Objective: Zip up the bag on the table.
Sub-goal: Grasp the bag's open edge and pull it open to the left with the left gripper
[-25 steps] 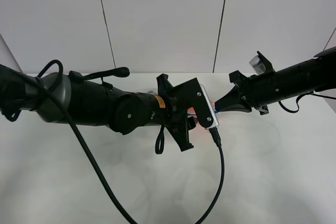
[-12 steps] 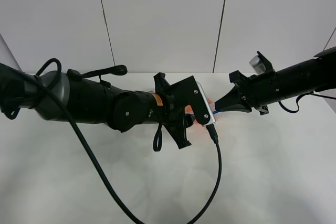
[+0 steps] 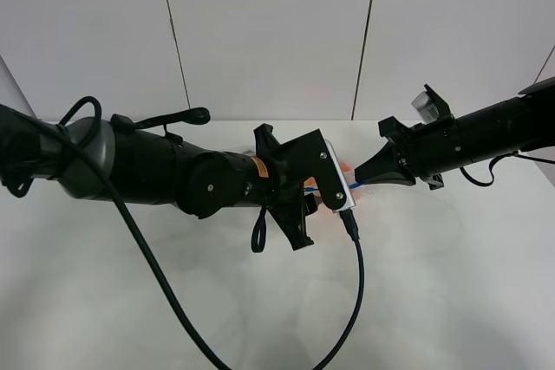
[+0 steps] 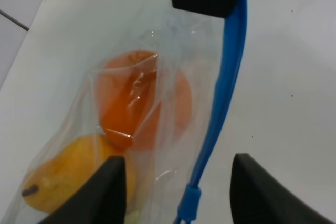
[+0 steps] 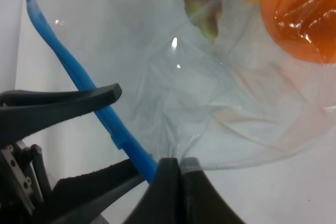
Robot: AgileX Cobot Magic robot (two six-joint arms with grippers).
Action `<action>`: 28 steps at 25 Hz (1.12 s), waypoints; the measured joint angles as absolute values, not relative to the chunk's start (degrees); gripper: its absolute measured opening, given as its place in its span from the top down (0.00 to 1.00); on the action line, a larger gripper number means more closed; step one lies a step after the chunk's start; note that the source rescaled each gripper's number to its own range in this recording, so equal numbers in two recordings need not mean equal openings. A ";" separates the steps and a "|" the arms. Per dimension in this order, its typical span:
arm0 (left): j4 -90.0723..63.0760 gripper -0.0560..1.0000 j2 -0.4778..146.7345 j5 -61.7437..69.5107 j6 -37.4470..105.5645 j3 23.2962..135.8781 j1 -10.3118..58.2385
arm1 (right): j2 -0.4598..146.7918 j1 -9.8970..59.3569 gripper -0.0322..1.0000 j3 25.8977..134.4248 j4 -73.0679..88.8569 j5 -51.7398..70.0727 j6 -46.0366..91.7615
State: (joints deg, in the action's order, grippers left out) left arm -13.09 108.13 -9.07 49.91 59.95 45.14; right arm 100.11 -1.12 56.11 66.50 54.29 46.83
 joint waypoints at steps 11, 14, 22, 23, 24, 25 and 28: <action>-13.09 0.15 108.13 -9.03 49.91 59.95 45.14 | 100.11 -1.12 0.97 56.11 66.50 54.29 46.83; -13.09 0.37 108.13 -9.03 49.91 59.95 45.14 | 100.11 -1.12 0.97 56.11 66.50 54.29 46.87; -13.09 0.88 108.13 -9.03 49.91 59.95 45.14 | 100.11 -1.12 0.97 56.11 66.76 54.20 46.87; -13.09 0.92 108.13 -9.03 49.91 59.95 45.14 | 100.11 -1.12 0.97 56.11 66.76 54.20 46.90; -13.09 0.93 108.13 -9.03 49.91 59.95 45.14 | 100.11 -1.12 0.97 56.11 66.76 54.20 46.97; -13.09 0.93 108.13 -9.03 49.91 59.95 45.14 | 100.11 -1.12 0.97 56.11 66.85 54.20 47.02; -13.09 0.94 108.13 -9.03 49.91 59.95 45.14 | 100.11 -1.12 0.97 56.11 66.92 54.18 47.20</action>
